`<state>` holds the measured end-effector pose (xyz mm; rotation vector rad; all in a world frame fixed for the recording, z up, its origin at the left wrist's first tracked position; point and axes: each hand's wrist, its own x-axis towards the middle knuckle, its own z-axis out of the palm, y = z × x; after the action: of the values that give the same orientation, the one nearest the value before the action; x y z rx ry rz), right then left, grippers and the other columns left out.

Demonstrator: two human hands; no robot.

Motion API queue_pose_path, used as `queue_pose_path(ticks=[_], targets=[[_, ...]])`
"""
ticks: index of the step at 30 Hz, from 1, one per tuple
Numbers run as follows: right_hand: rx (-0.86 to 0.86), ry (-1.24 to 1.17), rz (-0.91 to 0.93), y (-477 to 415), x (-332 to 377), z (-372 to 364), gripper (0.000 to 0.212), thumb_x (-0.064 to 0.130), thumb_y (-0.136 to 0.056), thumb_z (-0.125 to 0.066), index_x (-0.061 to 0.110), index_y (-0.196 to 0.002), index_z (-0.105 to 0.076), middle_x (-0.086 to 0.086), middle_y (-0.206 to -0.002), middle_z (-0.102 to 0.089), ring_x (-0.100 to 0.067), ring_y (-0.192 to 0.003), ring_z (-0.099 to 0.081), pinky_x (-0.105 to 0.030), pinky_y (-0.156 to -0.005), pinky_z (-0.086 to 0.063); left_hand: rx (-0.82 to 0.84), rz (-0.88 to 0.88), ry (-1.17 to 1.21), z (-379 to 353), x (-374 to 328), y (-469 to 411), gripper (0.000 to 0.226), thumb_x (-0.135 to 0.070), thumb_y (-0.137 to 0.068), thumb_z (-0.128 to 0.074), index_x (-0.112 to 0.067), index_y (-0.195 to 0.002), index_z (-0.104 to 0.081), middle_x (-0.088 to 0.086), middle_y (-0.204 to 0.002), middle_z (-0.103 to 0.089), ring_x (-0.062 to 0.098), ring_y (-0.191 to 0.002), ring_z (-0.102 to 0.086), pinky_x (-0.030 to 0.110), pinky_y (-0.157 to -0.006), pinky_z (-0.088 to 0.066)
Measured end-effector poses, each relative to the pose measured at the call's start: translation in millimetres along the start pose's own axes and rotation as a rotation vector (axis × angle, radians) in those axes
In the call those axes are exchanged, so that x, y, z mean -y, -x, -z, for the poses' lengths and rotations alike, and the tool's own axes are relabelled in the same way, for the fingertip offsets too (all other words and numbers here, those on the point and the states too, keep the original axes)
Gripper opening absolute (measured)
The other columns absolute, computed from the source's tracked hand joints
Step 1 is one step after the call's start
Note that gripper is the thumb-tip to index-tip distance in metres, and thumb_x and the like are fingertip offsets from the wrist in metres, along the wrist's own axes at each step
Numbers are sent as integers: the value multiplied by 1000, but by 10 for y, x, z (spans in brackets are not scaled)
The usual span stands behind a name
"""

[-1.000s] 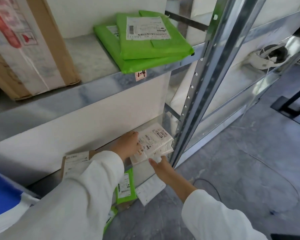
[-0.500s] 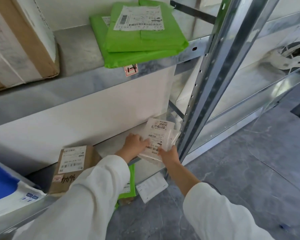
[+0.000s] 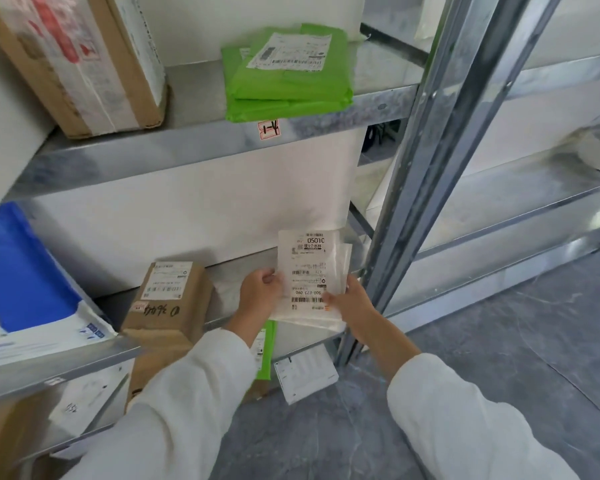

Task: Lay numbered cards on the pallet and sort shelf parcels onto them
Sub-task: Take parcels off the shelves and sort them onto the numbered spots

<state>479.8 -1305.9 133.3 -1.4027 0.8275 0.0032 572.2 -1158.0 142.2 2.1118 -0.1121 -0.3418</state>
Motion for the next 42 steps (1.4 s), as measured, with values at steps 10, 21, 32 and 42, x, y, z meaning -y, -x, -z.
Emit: queue_pose_path(ticks=[10,21,32,42], targets=[[206,-8,138,728,301,-146,38,14,-93,-62,9,-128,-49,-12,-121,-65,-31,-108,-65,-53,-93,-52,-72,-12,344,565,108,780,24,-14,-85,-71,-8,-104,-58,6,-99,-66,23,-92,-63,35,-82,-52],[261,228,303,2188,-165,-1102,38,13,-89,-67,12,-125,-55,-6,-116,-68,-23,-102,-67,-46,-92,-54,-263,38,333,1719,819,2339,19,-18,-89,-65,-7,-104,-63,6,-102,-70,23,-93,-66,38,-82,-54],[698,361,352,3867,-699,-3085,38,9,-90,-65,17,-125,-55,-4,-116,-68,-22,-97,-69,-43,-84,-57,-699,168,354,3522,2123,4001,28,-23,-82,-75,-14,-104,-59,-1,-98,-65,18,-90,-64,31,-77,-54],[1110,549,472,5440,-1301,-4855,27,13,-92,-62,25,-115,-54,6,-110,-67,-9,-89,-66,-20,-57,-55,-1134,289,374,4873,3063,5687,19,-23,-86,-71,-16,-97,-58,-7,-91,-63,5,-80,-60,17,-62,-44]])
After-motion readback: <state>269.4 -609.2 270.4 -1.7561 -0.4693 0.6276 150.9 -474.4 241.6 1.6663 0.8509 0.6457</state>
